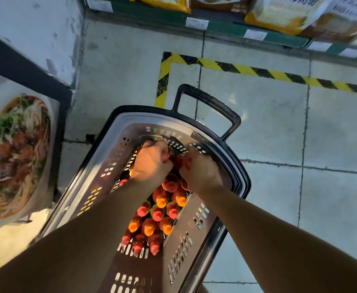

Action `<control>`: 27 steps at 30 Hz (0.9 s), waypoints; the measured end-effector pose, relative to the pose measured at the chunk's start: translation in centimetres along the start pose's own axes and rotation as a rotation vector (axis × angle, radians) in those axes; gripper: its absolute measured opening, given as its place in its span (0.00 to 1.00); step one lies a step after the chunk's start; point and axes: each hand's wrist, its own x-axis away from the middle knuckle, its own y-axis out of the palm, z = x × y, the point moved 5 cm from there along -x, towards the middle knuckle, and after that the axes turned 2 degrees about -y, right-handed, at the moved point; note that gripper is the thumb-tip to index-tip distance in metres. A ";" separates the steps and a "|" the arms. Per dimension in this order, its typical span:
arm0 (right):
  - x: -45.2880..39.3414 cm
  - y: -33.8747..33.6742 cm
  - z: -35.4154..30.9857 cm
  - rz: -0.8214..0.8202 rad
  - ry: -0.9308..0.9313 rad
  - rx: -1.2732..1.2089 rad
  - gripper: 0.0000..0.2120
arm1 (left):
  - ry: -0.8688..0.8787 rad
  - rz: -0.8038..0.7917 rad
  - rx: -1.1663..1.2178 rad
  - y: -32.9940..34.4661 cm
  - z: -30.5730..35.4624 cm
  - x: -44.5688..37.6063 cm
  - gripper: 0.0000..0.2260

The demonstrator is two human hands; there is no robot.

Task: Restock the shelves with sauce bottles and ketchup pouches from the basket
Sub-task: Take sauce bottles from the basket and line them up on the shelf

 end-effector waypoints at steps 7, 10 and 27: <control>8.7 -8.3 -1.3 0.088 0.080 -0.255 0.07 | 0.039 0.109 0.141 -7.9 2.6 8.0 0.11; 13.3 -12.5 -2.2 0.134 0.101 -0.363 0.06 | 0.051 0.155 0.223 -12.5 4.4 12.9 0.13; 40.2 -31.5 -6.9 0.256 -0.059 -0.654 0.15 | -0.146 0.483 0.540 -28.5 10.3 47.5 0.15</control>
